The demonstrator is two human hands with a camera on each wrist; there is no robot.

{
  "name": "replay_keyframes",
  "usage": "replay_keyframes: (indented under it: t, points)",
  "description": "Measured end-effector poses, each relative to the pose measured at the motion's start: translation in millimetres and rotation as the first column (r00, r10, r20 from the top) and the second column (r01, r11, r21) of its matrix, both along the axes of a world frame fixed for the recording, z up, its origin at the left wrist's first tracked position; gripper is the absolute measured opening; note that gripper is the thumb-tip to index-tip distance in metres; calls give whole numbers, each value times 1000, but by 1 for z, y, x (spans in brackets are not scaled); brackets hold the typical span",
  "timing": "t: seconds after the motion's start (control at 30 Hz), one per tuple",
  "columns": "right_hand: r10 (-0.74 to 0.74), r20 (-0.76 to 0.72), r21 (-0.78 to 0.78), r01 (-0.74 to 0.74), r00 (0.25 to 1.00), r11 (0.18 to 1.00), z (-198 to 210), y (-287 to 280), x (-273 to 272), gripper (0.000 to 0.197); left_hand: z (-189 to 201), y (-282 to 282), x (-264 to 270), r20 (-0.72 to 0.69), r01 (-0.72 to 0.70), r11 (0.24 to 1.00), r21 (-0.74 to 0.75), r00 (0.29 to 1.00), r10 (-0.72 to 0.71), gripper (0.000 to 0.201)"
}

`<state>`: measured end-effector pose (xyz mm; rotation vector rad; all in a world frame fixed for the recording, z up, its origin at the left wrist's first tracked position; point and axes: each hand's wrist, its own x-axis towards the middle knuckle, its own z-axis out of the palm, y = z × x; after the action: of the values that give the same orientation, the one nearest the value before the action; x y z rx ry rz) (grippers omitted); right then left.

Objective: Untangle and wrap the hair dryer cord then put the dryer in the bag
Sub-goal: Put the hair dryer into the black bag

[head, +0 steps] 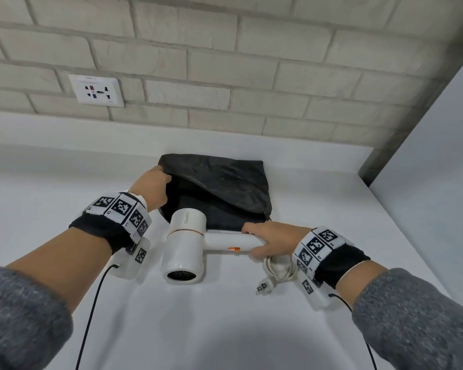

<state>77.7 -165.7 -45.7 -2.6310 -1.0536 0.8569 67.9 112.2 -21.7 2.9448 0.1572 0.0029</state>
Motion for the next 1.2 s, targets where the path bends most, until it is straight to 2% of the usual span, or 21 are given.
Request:
replay_keyframes:
  t: [0.07,0.17,0.27,0.33,0.5,0.6,0.77,0.9,1.0,1.2]
  points:
    - [-54,-62,40,56,997,998,0,-4,-2,33,-4,2,1,6,-10,999,-45,1000,10,32]
    - [-122,-177,178,154,977,972,-5,-9,-7,36,-12,7,2,-23,6,993,-118,1000,-8,49]
    - [-150,-263,301,229,953,926,-10,-12,-11,31,-15,9,-2,-105,42,997,-68,993,-49,60]
    - [-163,-312,338,270,936,901,-12,-15,-14,30,-15,9,-6,-95,51,998,-40,994,-55,65]
    - [-235,-377,401,386,896,831,-15,-27,-17,31,-17,6,-17,68,117,983,-141,992,-108,76]
    - [-314,-349,429,449,883,784,-9,-34,-14,28,-15,-6,-21,163,174,971,-165,976,-147,77]
    - [-488,-243,437,544,838,716,-4,-43,-7,29,-11,-31,-31,372,244,949,-200,915,-157,73]
    - [-559,-297,415,632,774,654,-7,-42,-8,29,-7,-57,-42,458,319,933,-165,863,-214,72]
    - [-616,-359,438,710,701,552,-11,-35,-6,28,-9,-76,-51,436,394,912,-117,845,-309,71]
    - [-771,-475,463,866,424,191,-16,-13,4,29,-24,-100,-75,357,433,896,-96,855,-375,69]
